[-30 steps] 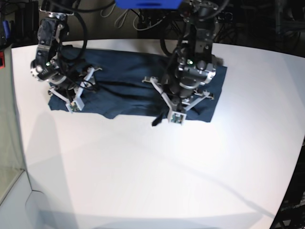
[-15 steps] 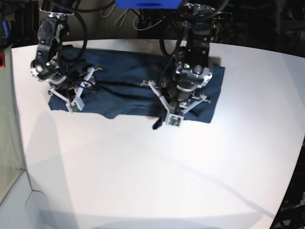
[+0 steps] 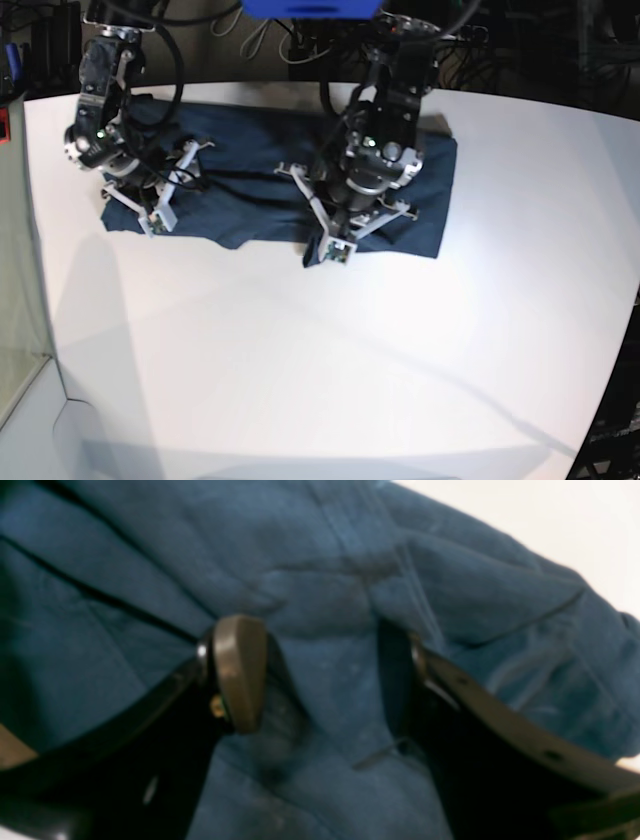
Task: Layout the t-shirt on the table in an organized manner, then fold the t-shirt properly
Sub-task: 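Grasp the strip's middle with the left gripper and fold its end over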
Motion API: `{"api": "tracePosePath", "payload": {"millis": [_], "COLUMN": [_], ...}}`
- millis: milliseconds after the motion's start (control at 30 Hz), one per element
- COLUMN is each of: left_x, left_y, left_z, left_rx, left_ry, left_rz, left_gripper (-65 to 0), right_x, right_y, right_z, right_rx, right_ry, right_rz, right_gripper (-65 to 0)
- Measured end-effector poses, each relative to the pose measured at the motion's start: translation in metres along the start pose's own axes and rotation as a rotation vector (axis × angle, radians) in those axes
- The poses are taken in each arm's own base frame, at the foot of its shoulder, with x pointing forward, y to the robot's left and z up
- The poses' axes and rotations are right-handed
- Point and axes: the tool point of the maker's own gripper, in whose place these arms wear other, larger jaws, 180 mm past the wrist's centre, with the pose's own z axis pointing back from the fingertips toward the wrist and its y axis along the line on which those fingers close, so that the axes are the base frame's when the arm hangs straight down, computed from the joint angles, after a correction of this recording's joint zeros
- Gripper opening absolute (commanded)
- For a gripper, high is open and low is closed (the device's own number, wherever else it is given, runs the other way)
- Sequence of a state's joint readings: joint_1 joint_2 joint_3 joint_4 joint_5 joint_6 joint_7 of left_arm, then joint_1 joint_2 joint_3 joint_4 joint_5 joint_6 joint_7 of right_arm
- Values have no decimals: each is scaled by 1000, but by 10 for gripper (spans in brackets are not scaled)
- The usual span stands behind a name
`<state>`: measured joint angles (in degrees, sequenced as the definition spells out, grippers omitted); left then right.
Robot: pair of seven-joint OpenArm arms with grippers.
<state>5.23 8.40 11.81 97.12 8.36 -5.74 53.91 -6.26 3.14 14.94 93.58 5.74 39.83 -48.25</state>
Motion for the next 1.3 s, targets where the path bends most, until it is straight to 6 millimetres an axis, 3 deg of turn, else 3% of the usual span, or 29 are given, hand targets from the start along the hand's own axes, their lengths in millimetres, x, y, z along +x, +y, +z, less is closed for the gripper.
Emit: {"api": "tracePosePath", "payload": {"millis": [133,300,433,533,667,867,1067,1300], "left_x": [5,38,57,46,31,13,2,22], "left_y": [0,-11,5,29,47,47,47,48], "left_z": [4,32,50,46,43,43,14,-5], "left_rx": [1,-71,-56,3,42,44,31,20], "left_ry": [-25,-199,-285,-257,-220,-179,-115,-121], "left_rz": [3,78,138,153,149,148,151,153], "left_gripper": [-448,-440,-442,-445,-506,-517,-517,-517], "right_x": [0,0,0,0,0,0,0,-1], "right_y": [0,0,0,0,0,0,0,0], "right_z": [0,0,0,0,0,0,0,0], "right_rx": [0,0,0,0,0,0,0,1], "right_ry": [0,1,0,-1,0,0,0,2], "right_rz": [0,0,0,0,0,0,0,-1], "right_gripper": [-287,-287,-287,-287,-287,-287,-287,-287]}}
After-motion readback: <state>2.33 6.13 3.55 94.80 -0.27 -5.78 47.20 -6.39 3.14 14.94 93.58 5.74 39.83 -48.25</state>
